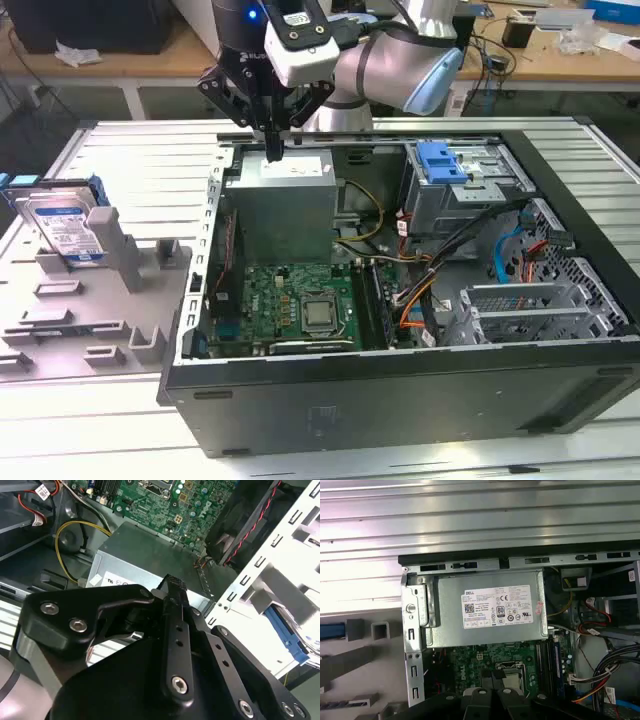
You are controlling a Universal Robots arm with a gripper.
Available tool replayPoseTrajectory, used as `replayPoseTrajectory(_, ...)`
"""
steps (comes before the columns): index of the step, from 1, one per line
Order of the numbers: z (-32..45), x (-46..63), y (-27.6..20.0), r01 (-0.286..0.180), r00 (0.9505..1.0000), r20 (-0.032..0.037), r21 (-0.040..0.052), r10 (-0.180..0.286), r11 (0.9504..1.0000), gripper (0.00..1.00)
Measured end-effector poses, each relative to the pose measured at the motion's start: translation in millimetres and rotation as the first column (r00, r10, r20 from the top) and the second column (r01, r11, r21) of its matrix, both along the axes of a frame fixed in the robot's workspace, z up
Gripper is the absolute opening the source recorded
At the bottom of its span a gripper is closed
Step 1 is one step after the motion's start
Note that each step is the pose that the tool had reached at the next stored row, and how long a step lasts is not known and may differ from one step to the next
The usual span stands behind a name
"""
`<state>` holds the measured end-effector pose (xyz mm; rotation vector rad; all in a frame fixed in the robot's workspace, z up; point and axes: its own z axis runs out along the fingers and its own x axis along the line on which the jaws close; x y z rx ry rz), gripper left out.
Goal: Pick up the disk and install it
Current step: 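Reach for the disk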
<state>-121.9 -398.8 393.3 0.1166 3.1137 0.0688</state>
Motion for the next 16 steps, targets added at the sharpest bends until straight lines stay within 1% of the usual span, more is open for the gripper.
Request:
replayPoseTrajectory(13,0.0,0.0,0.0,0.0,1.0,0.0,0.0,0.0,1.0,0.11)
replayPoseTrajectory(14,-0.1,-0.8,0.1,0.0,1.0,0.0002,0.0002,0.0,1.0,0.11)
replayPoseTrajectory(16,0.0,-6.4,0.5,0.0,1.0,0.0001,0.0,0.0,1.0,0.11)
